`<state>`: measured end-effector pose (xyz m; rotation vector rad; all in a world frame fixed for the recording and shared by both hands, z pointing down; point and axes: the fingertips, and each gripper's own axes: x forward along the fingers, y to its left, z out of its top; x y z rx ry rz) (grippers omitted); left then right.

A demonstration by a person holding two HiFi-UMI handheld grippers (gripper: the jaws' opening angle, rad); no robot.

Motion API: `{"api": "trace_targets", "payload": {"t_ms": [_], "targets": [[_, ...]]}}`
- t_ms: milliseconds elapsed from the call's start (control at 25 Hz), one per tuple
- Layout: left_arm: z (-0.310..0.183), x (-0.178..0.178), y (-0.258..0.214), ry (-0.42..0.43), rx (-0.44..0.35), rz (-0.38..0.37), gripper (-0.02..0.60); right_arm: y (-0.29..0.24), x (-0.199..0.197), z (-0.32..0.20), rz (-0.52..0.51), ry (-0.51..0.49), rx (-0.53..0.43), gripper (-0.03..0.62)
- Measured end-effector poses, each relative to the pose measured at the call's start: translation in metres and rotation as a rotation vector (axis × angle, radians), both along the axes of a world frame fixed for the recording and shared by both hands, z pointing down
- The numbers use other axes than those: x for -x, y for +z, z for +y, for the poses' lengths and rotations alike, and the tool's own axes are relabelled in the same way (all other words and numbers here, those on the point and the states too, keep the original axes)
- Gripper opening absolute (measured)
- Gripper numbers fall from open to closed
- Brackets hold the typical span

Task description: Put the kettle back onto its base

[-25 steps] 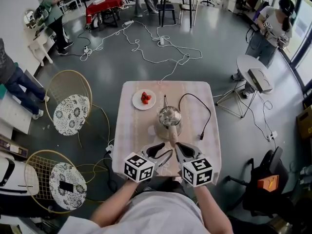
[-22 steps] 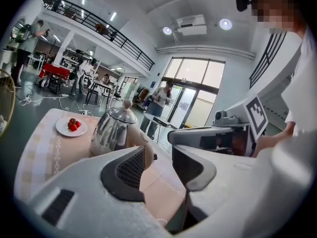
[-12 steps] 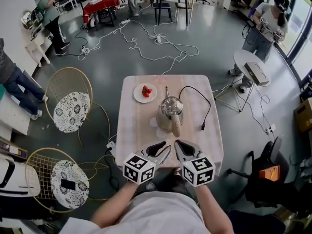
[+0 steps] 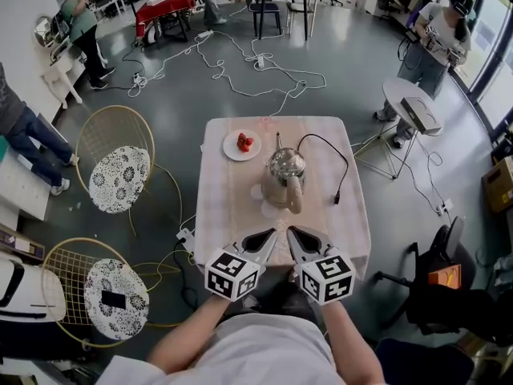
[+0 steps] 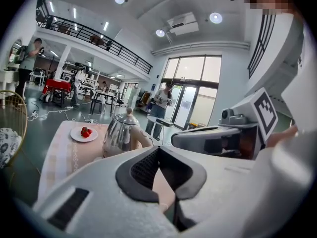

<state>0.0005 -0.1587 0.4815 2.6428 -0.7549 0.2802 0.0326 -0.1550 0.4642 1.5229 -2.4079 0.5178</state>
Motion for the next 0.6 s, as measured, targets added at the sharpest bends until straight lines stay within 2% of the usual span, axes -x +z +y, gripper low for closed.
{"api": "trace_targets", "payload": {"t_ms": [600], "targets": [[0.0062,-0.0016,0.0034,0.019,0.004,-0.012,0.006,-0.0003,0.0015,0.0065,0.006,0.014,-0.005,0.003]]}}
